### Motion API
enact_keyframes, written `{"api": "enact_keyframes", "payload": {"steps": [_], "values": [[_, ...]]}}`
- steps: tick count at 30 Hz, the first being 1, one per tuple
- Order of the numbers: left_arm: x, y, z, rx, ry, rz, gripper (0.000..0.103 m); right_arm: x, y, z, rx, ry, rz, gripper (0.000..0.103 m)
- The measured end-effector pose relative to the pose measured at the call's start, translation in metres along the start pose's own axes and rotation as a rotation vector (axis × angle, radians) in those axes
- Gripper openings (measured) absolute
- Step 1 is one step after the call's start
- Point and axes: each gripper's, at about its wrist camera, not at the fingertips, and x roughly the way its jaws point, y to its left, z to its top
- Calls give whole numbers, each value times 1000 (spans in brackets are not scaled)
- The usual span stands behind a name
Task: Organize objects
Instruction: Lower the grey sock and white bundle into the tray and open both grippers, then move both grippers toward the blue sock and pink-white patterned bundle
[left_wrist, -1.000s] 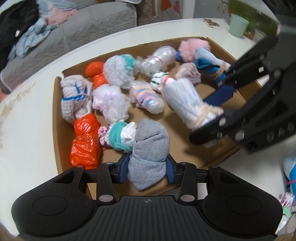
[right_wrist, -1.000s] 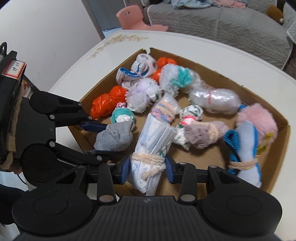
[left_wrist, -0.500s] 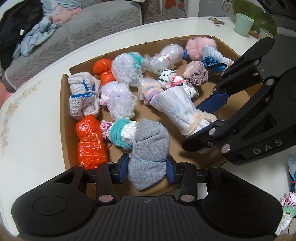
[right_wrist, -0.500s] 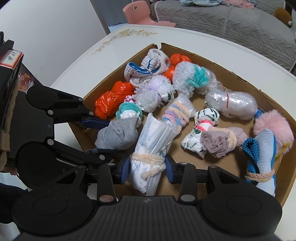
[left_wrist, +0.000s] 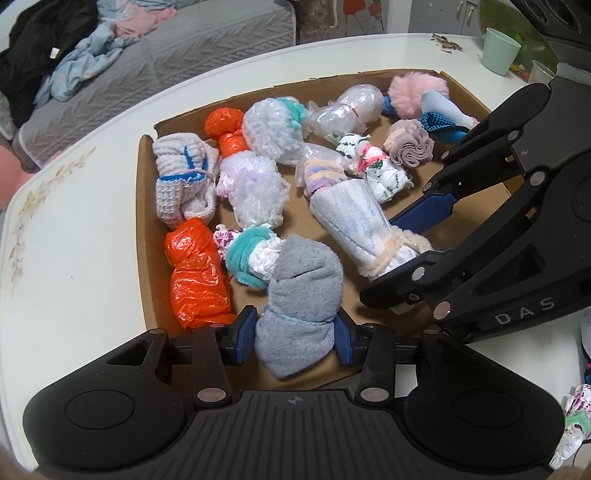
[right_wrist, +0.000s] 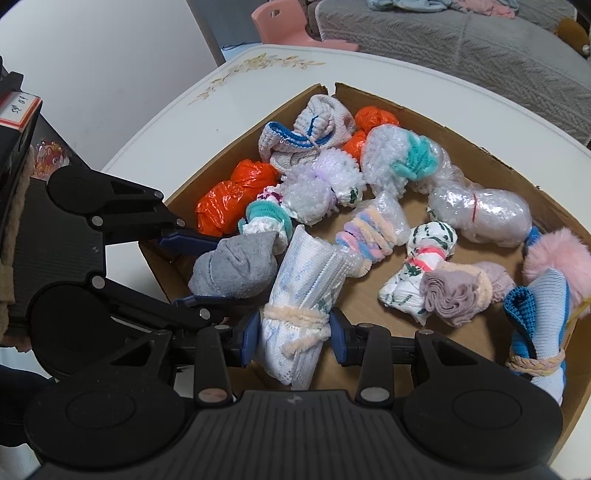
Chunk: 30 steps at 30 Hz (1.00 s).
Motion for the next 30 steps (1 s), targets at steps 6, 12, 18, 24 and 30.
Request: {"api": "enact_keyframes", "payload": {"steps": [6,12,18,24,30], "values": [[-2,3,-1,-19,6,4,54,6,-1,3,11,9,12,37],[-5,5,-1,-32,6,19,60,6,4,4,5,1,10,39],[-16,4,-1,-31,3,26,72,6,5,6,9,-4,5,43],[-29,2,-1,-18,-4,54,79,-2,7,7,4,-25,11,47],[-48,8,-7,-75,-7,63,84,-6,9,9,-2,-40,3,51]]}}
